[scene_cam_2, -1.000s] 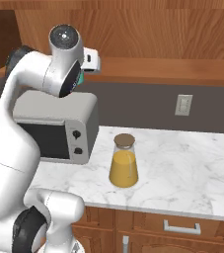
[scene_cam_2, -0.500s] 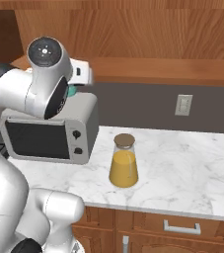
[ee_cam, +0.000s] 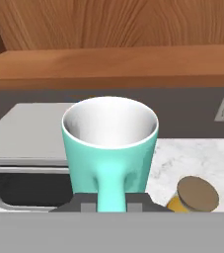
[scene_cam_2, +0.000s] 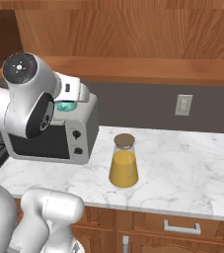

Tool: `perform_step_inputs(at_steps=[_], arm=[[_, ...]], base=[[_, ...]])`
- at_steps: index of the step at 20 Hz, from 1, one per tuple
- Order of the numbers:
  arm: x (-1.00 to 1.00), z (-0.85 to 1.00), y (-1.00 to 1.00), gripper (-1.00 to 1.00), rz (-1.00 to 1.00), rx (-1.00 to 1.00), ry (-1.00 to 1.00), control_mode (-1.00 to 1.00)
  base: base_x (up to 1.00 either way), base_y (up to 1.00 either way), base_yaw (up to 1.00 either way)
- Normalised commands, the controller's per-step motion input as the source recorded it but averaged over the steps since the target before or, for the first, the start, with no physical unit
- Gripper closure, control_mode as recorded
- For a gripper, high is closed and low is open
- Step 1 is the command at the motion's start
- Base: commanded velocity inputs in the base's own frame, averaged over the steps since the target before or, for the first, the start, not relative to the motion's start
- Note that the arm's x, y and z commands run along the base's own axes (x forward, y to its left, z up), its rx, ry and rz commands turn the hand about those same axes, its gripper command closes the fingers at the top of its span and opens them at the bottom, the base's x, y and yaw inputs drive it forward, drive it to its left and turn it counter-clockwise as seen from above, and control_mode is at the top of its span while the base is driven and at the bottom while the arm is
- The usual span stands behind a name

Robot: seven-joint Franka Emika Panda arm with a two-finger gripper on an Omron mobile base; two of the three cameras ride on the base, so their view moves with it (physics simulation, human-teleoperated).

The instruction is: There is a tray on the dining counter. Grab the cup, mug, and pitcher and place them on the tray. The pitcher may be placed next to the tray if it cannot fit the tray.

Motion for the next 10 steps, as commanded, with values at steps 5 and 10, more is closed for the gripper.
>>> perform_step_inputs(at_steps=[5,10], arm=[[-0.18,-0.18,0.0,1.0,-0.05,0.0,0.07,-1.0],[-0.06,-0.28,0.0,1.0,0.0,0.0,0.03,-1.0]], base=[[0.0,0.0,0.0],[0.0,0.0,0.0]])
